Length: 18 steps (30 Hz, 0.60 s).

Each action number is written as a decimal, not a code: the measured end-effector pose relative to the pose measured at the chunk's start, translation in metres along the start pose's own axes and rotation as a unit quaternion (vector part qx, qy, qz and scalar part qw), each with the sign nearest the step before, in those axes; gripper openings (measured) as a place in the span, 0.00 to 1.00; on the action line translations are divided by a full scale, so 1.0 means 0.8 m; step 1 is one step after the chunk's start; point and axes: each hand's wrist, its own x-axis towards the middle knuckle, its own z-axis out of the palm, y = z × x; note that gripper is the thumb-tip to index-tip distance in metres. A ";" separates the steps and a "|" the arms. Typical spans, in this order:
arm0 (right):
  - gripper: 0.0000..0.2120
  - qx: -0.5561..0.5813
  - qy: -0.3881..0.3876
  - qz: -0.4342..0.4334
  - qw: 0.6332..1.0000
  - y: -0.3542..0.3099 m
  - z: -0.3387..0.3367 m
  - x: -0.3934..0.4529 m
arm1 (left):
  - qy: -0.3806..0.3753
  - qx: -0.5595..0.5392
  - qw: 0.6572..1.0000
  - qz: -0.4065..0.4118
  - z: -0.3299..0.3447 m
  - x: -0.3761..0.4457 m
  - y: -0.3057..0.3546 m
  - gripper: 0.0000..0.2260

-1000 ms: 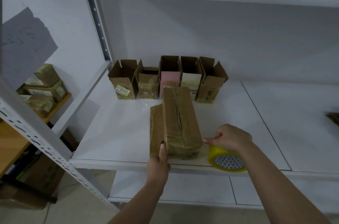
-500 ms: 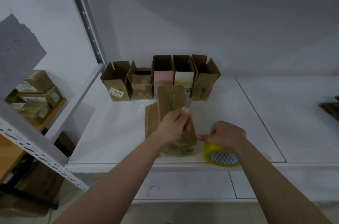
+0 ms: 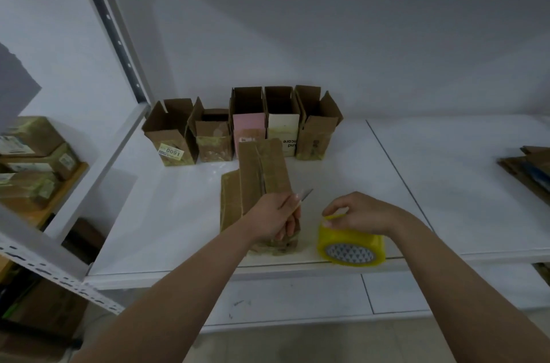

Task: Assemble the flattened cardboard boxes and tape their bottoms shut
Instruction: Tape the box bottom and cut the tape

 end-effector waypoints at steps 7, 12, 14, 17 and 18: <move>0.22 -0.212 0.029 0.055 0.975 0.012 -0.003 -0.008 | -0.028 0.076 0.997 0.010 0.000 -0.008 -0.001 0.17; 0.15 -0.089 0.031 0.009 0.996 0.030 -0.004 -0.019 | -0.069 0.098 0.993 -0.005 -0.003 -0.013 0.011 0.22; 0.13 -0.021 0.028 -0.004 0.999 0.036 -0.005 -0.018 | -0.092 0.117 0.989 -0.017 -0.004 -0.015 0.020 0.25; 0.10 0.028 0.036 -0.007 0.999 0.041 -0.004 -0.022 | -0.121 0.183 0.975 -0.008 -0.004 -0.013 0.033 0.29; 0.10 0.024 0.050 -0.002 0.998 0.043 -0.003 -0.022 | -0.133 0.209 0.969 -0.001 -0.003 -0.011 0.036 0.29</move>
